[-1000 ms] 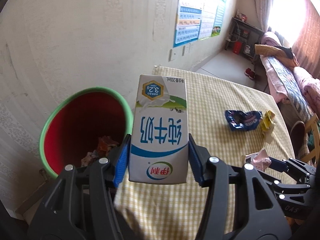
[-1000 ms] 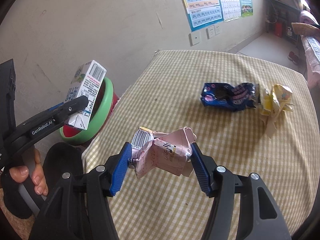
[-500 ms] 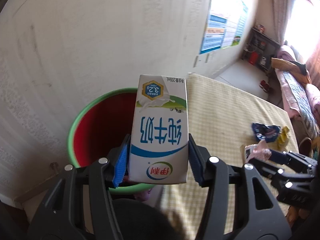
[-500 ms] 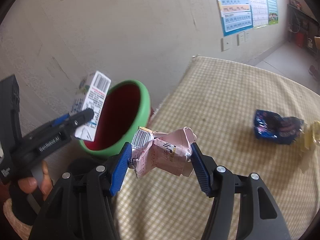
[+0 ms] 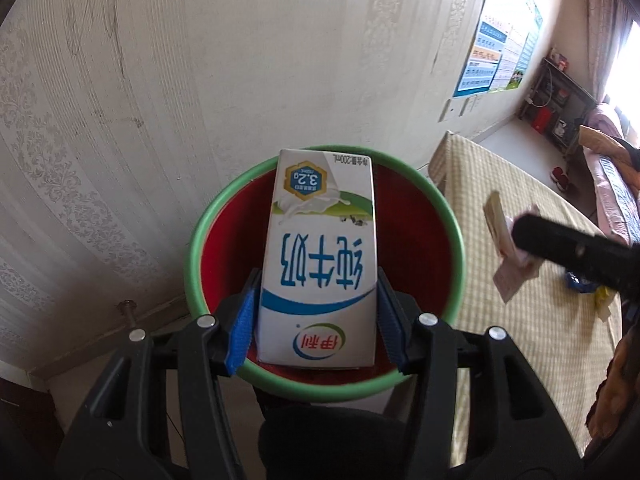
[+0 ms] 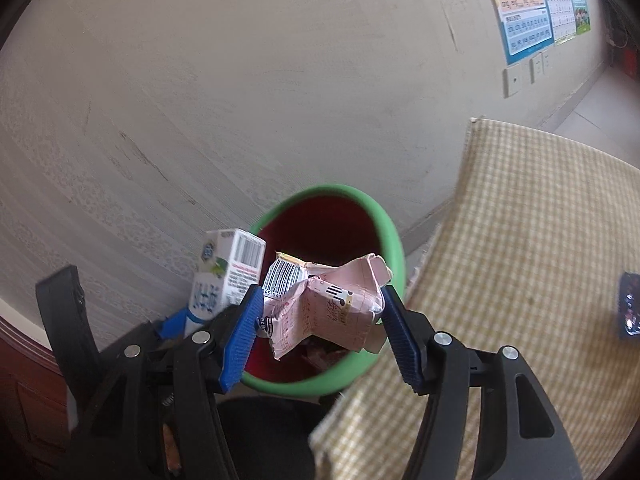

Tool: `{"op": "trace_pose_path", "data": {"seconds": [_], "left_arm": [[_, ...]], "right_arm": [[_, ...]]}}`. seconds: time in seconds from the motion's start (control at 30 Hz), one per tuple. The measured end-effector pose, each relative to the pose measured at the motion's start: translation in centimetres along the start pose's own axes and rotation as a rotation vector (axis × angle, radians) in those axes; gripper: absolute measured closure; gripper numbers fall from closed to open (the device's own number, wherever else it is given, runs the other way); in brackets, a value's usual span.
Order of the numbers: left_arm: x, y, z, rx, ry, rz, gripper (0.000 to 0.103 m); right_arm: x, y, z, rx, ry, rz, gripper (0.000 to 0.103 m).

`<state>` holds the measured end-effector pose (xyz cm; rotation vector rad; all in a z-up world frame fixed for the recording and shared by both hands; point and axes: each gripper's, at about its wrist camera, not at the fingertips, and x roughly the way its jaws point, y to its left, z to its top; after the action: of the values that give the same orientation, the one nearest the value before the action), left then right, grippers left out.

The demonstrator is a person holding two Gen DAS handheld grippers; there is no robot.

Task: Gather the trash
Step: 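Open both grippers over the bin to drop the carton and pink wrapper, then grasp the yellow bear-print wrapper with the right gripper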

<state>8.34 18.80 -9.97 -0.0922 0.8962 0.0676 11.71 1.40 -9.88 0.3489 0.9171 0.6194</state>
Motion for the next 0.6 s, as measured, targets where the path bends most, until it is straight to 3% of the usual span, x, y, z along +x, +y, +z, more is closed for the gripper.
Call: {"op": "trace_pose_path", "data": {"seconds": [0.07, 0.1, 0.13, 0.17, 0.3, 0.4, 0.6], "left_arm": [[0.3, 0.3, 0.2, -0.009, -0.003, 0.013, 0.051], [0.4, 0.5, 0.3, -0.018, -0.002, 0.023, 0.048], [0.5, 0.7, 0.3, -0.023, -0.002, 0.03, 0.036], [0.5, 0.9, 0.2, -0.031, -0.003, 0.037, 0.032], [0.5, 1.1, -0.2, -0.035, 0.012, 0.044, 0.03], [0.1, 0.8, -0.6, -0.035, 0.005, 0.043, 0.026], [-1.3, 0.0, -0.2, -0.067, -0.028, 0.004, 0.022]], "right_arm": [[0.5, 0.6, 0.5, 0.009, 0.001, 0.027, 0.042], [0.7, 0.8, 0.6, 0.015, 0.003, 0.042, 0.035], [0.8, 1.0, 0.8, 0.028, 0.0, 0.06, 0.032], [0.8, 0.9, 1.0, 0.035, -0.007, 0.065, 0.03], [-0.7, -0.1, 0.4, 0.054, -0.036, 0.048, 0.03], [-3.5, -2.5, -0.7, 0.057, -0.088, -0.041, 0.03], [-11.4, -12.0, -3.3, 0.131, -0.232, -0.397, 0.027]]}}
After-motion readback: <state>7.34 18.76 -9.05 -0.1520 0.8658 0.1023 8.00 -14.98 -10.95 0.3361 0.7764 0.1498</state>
